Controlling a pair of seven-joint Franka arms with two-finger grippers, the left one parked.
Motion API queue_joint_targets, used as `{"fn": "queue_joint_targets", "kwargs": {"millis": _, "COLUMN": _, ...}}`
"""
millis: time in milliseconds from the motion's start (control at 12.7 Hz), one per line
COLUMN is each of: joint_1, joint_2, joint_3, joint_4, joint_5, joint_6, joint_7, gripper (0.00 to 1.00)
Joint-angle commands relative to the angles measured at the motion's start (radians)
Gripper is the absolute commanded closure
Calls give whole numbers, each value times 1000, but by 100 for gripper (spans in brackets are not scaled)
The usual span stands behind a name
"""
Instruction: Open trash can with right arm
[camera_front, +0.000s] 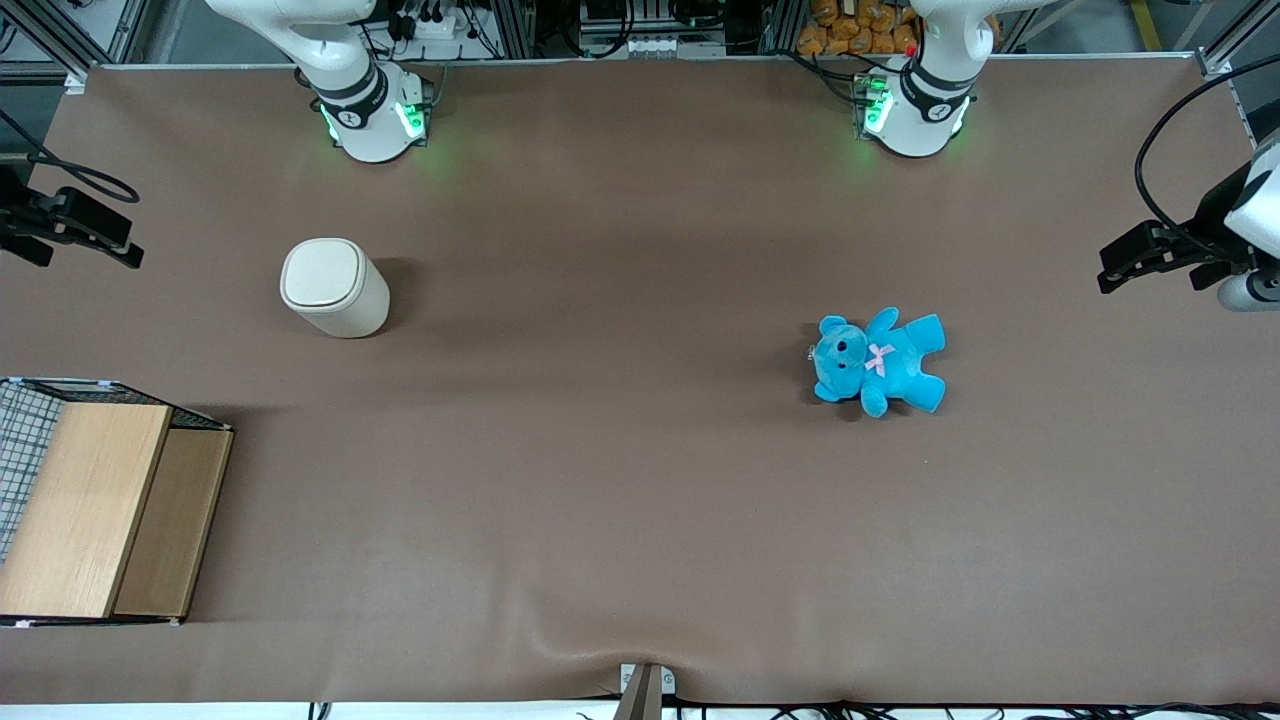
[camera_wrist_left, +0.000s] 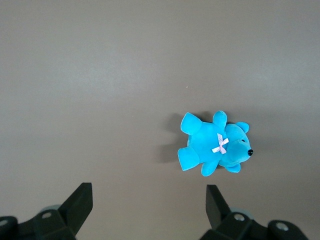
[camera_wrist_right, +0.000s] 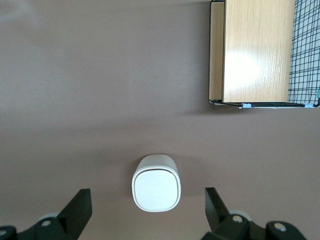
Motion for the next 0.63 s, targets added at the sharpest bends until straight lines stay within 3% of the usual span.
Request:
{"fn": "queue_joint_targets", "kwargs": {"millis": 0, "joint_1": -2, "joint_2": 9, "joint_3": -2, "joint_4": 15, "joint_5": -6, "joint_6": 0, "joint_7": -7, "gripper": 0}}
{"fn": "queue_joint_targets", "kwargs": {"millis": 551, "joint_1": -3, "joint_2": 21, "joint_3": -2, "joint_4": 14, "joint_5": 2, "joint_6": 0, "joint_7": -7, "gripper": 0}}
